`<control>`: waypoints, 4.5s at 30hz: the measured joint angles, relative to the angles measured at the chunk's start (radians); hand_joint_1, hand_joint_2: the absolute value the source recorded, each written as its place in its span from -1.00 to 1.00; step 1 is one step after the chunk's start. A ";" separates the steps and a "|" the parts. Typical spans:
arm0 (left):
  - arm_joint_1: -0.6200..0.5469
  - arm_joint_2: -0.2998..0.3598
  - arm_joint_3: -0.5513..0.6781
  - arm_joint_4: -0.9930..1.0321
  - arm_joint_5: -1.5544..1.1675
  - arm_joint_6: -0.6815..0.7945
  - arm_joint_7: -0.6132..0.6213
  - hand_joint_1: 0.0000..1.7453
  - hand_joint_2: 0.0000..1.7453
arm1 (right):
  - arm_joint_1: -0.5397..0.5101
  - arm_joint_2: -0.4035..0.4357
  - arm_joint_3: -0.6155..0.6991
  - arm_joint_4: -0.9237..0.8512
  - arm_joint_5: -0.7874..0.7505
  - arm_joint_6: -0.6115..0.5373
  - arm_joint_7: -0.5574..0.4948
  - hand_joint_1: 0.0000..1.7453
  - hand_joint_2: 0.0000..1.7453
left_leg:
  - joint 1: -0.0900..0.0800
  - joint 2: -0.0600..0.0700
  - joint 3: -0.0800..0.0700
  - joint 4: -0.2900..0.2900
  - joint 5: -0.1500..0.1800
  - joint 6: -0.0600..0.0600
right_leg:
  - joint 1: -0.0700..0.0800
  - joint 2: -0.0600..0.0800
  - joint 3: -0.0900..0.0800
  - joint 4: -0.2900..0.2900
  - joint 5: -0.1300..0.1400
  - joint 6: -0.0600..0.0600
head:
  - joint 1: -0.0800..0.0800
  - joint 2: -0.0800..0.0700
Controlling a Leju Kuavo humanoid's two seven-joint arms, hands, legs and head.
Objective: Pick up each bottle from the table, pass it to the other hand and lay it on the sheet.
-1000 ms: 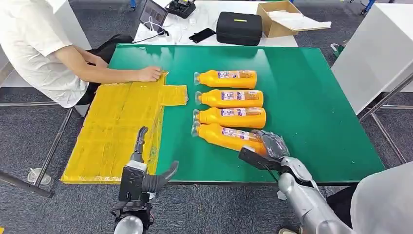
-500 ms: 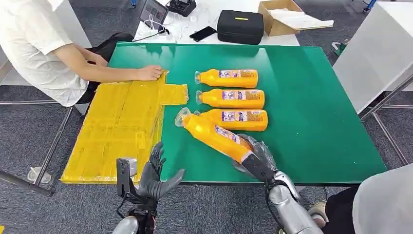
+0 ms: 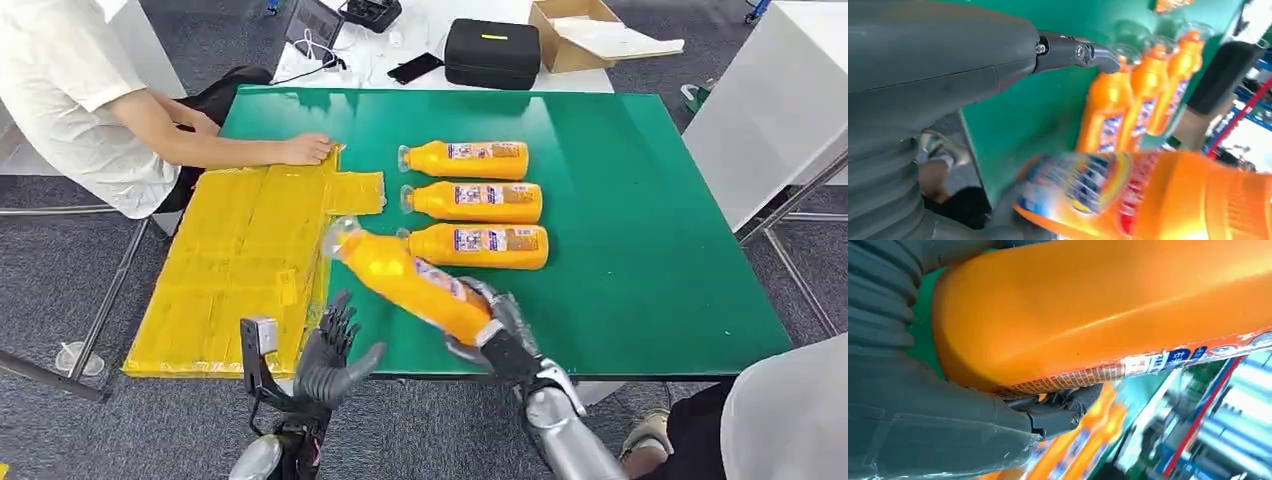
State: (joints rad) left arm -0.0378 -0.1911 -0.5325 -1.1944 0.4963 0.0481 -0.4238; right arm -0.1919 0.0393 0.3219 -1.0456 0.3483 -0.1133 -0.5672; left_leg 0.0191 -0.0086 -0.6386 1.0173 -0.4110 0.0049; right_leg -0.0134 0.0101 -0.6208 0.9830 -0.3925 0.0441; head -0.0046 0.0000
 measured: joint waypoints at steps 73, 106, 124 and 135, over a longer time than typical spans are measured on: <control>-0.297 0.171 0.215 0.184 -1.490 0.557 0.214 1.00 1.00 | 0.158 0.163 -0.396 -0.523 -0.063 -0.586 -0.132 -1.00 -1.00 | 0.001 0.000 -0.003 0.000 0.004 -0.003 | 0.001 -0.001 -0.004 0.001 0.003 -0.003 | 0.000 0.000; -0.630 0.222 0.140 0.813 -1.541 0.006 0.163 -1.00 1.00 | 0.107 0.102 -0.090 -0.381 -0.228 -0.585 -0.132 -1.00 1.00 | 0.002 -0.002 -0.004 0.000 0.006 -0.004 | 0.001 -0.002 -0.003 0.003 0.003 -0.004 | 0.000 0.000; -0.667 0.256 0.150 0.830 -1.478 -0.212 0.108 -1.00 1.00 | 0.083 0.093 -0.075 -0.324 -0.253 -0.566 -0.132 -1.00 1.00 | 0.002 -0.002 0.000 0.000 0.006 -0.004 | 0.001 -0.002 0.000 0.003 0.003 -0.004 | 0.001 0.000; -0.658 0.273 0.150 0.817 -1.437 -0.196 -0.006 -1.00 1.00 | 0.073 0.091 -0.073 -0.302 -0.245 -0.577 -0.132 -1.00 1.00 | 0.002 -0.001 0.002 0.000 0.006 -0.004 | 0.002 -0.002 0.001 0.003 0.003 -0.004 | 0.001 0.000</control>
State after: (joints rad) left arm -0.6957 0.0820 -0.3826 -0.3776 -0.9405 -0.1477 -0.4294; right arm -0.1187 0.1301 0.2491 -1.3474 0.1029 -0.6901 -0.6996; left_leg 0.0207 -0.0096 -0.6368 1.0171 -0.4051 0.0007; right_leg -0.0119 0.0086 -0.6201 0.9861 -0.3897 0.0404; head -0.0038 0.0000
